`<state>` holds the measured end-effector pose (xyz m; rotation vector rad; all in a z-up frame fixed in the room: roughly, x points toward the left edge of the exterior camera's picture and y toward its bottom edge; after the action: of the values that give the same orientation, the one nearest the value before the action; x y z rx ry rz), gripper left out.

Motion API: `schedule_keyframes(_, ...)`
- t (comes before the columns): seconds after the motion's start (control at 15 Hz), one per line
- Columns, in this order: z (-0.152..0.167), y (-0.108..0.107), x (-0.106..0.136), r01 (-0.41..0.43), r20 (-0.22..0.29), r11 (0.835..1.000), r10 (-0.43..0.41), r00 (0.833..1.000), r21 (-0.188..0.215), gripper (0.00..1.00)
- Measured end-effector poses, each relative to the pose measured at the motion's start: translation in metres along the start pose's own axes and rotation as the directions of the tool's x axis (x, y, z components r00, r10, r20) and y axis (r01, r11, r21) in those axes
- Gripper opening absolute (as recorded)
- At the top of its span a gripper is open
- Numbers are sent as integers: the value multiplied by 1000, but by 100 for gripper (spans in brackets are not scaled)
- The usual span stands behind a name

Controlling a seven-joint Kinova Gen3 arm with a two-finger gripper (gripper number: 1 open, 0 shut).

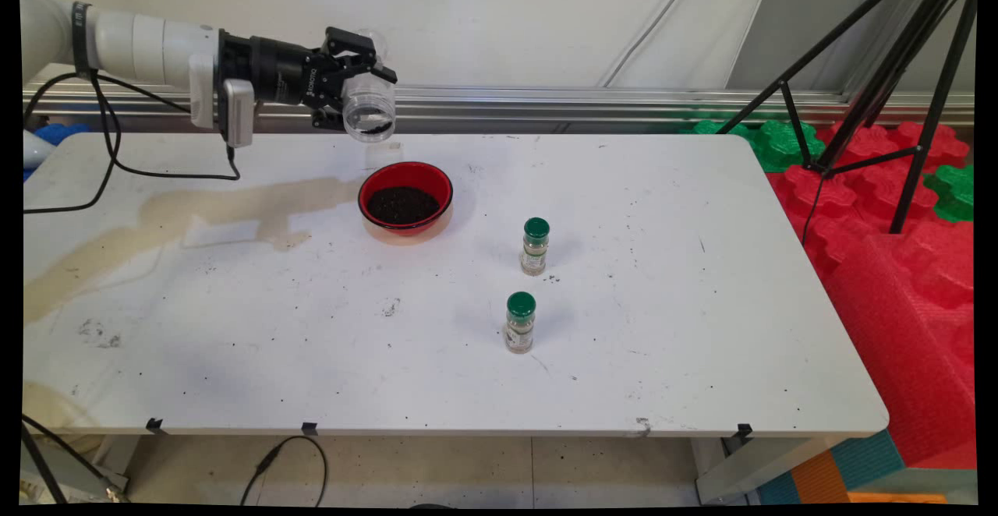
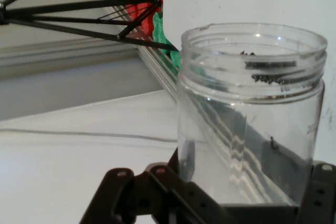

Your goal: Pour the black seasoning powder in the red bowl

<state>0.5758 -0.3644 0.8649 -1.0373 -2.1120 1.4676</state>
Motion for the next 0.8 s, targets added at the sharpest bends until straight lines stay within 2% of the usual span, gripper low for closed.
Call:
schedule_keyframes(0.2, -6, -5, -2, 141, -20, 990, -142, 990, -11, 0)
schedule_keyframes(0.33, -10, -9, -3, 237, -37, 971, -238, 971, -20, 0)
schedule_keyframes(0.47, -14, -13, -5, 343, -52, 939, -344, 938, -31, 0)
schedule_keyframes(0.6, -17, -17, -7, 412, -60, 910, -414, 908, -38, 0)
schedule_keyframes(0.67, -20, -19, -7, 455, -66, 889, -457, 887, -44, 0)
schedule_keyframes(0.8, -24, -24, -9, 546, -80, 836, -549, 832, -61, 0)
